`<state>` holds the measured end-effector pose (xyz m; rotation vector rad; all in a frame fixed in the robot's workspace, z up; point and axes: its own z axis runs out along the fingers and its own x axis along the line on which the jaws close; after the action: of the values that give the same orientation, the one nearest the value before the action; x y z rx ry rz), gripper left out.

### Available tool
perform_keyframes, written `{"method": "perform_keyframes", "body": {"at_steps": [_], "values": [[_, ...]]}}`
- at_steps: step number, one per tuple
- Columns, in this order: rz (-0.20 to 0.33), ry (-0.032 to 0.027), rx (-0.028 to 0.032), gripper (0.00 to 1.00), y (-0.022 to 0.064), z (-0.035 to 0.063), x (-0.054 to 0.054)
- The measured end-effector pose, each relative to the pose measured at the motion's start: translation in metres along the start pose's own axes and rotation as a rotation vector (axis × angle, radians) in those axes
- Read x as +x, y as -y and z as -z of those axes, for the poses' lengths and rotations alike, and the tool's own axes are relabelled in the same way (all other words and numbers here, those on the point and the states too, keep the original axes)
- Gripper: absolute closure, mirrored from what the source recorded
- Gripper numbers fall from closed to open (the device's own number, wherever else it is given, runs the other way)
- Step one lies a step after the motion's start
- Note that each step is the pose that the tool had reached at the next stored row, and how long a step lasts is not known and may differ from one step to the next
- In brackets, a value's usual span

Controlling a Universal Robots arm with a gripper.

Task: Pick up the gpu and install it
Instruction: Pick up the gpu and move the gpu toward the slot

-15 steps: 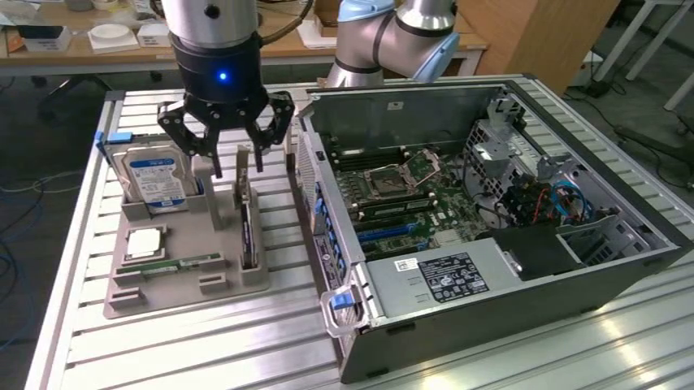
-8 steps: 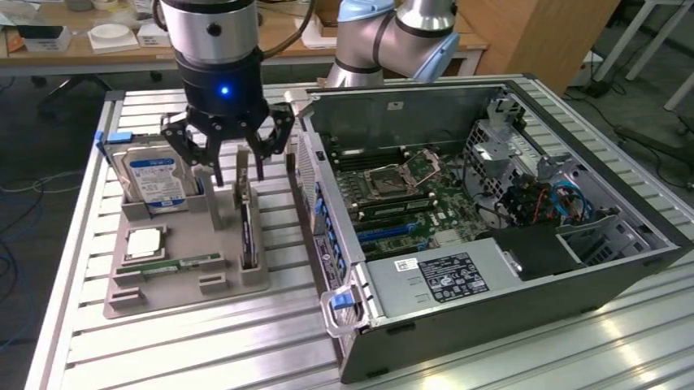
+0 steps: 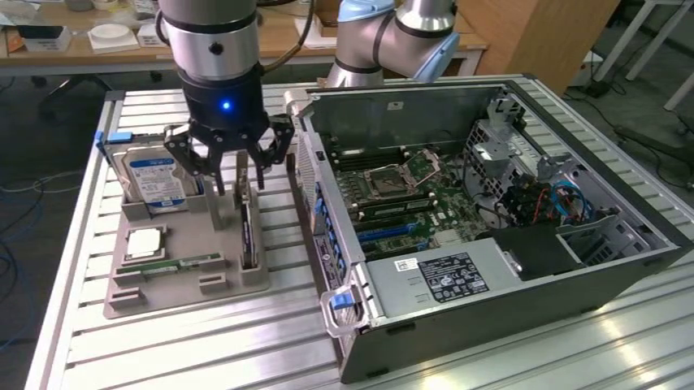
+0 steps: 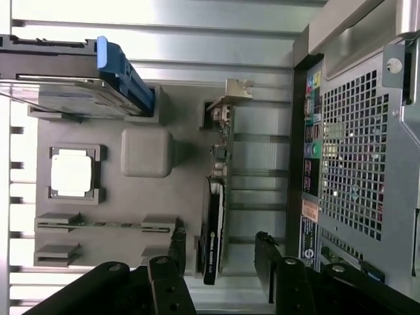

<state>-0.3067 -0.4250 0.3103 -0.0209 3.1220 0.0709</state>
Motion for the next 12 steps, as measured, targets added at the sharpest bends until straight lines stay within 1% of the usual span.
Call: {"method": "perform_keyframes", "body": {"at_steps": [12], "values": [[-0.007, 0.0004, 0.0001, 0.45, 0.0035, -0.0217, 0.001]]}}
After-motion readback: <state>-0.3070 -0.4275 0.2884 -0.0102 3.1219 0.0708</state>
